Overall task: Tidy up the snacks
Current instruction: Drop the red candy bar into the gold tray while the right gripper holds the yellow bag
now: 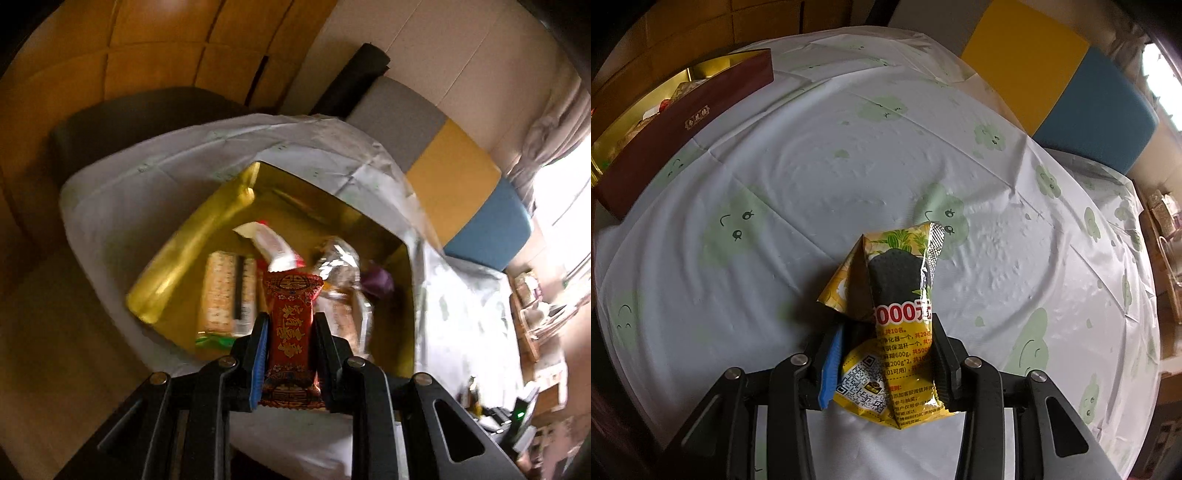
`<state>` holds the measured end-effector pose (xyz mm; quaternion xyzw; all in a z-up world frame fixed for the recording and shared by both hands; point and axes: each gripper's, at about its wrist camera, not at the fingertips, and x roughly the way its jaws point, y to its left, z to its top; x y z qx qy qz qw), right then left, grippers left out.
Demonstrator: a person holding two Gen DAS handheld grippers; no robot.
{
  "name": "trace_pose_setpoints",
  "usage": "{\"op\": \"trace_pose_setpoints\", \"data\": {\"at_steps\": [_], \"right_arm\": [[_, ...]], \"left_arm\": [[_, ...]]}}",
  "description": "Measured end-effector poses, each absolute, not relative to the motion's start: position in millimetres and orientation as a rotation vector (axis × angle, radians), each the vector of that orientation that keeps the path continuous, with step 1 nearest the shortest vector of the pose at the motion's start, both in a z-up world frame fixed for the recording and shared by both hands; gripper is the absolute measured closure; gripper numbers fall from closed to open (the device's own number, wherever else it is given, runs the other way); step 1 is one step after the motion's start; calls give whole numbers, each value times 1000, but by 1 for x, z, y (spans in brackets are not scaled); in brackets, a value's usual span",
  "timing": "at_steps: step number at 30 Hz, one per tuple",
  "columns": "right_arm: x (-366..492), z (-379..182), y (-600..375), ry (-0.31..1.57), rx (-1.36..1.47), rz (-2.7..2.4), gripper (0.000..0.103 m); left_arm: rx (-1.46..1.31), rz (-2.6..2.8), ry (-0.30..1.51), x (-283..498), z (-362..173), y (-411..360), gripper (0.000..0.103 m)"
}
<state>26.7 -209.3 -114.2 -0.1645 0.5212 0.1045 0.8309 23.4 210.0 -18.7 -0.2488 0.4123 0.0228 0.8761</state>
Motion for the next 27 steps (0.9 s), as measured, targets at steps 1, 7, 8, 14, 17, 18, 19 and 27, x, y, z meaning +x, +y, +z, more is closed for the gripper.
{"op": "trace_pose_setpoints", "data": {"at_steps": [1,7,8,14,17,18,19,27], "right_arm": [[27,-114,-209,1105,-349,221,61],[26,-111,-210,1104,-347,219,61],[26,-111,-210,1105,-346,219,61],[27,-111,-211,1105,-347,217,61],[27,-111,-212,1105,-347,217,61],[26,-111,-211,1105,-347,217,61],[26,-111,-212,1105,-348,217,61],[27,-112,-210,1105,-360,217,61]], "left_arm": [[-531,34,862,29,-18,208,80],[-577,-18,849,72,-8,200,80],[-573,-17,848,79,-7,199,80],[-557,-16,875,128,-19,191,80],[-555,-22,915,147,-34,190,74],[-549,1,943,154,-42,190,72],[-546,13,960,157,-47,189,72],[-372,87,968,145,-59,175,72]]}}
